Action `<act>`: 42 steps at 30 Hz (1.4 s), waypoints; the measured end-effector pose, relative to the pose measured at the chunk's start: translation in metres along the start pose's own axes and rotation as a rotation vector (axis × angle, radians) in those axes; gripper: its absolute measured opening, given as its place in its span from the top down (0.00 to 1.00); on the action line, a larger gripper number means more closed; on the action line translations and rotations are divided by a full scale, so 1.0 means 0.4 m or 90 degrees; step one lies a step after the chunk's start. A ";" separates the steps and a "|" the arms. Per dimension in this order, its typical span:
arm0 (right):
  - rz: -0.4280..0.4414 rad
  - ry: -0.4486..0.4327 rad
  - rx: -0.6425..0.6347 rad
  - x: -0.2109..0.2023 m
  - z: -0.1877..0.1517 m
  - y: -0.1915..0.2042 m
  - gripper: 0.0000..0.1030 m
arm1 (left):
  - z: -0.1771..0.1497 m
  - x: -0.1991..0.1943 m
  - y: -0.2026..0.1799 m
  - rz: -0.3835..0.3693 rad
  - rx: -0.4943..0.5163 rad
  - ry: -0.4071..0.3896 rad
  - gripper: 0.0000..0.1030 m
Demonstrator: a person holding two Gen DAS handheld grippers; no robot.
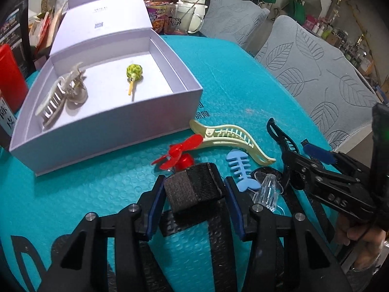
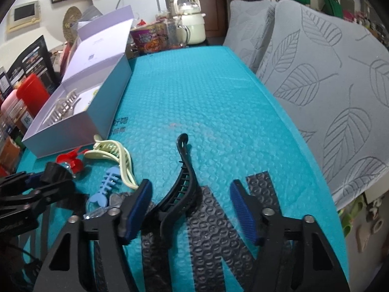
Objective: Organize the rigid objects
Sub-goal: 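Grasp the black hair tie with left tool while right tool grasps the black claw clip, then lift the black hair tie and black claw clip toward the gift box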
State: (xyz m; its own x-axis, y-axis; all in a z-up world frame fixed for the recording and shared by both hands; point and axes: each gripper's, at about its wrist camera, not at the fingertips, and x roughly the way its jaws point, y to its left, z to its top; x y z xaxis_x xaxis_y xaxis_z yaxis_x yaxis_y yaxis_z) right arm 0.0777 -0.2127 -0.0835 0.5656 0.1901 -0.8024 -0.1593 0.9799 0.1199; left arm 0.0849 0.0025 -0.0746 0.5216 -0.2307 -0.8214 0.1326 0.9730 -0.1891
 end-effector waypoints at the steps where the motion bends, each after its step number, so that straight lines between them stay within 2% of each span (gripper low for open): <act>1: -0.002 0.007 0.001 0.008 0.000 0.001 0.45 | 0.002 -0.002 0.001 0.000 0.000 0.000 0.54; 7: -0.021 0.011 -0.018 0.018 -0.005 0.016 0.48 | 0.006 -0.008 0.009 0.000 0.001 0.003 0.54; 11: -0.044 0.011 -0.044 0.020 -0.013 0.037 0.62 | 0.000 -0.011 0.015 -0.002 -0.002 0.001 0.54; 14: -0.046 0.008 -0.042 0.012 -0.019 0.037 0.80 | -0.006 -0.015 0.019 0.001 0.001 0.000 0.54; 42: -0.052 -0.070 -0.043 -0.156 -0.128 0.137 0.80 | -0.131 -0.177 0.070 0.007 -0.009 -0.079 0.54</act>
State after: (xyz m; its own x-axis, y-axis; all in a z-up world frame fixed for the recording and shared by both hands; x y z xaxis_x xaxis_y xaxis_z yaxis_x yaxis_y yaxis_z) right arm -0.0078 -0.1739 -0.0569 0.6637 0.1187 -0.7385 -0.1605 0.9869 0.0144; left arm 0.0076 0.0467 -0.0497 0.6237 -0.2180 -0.7506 0.1143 0.9754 -0.1883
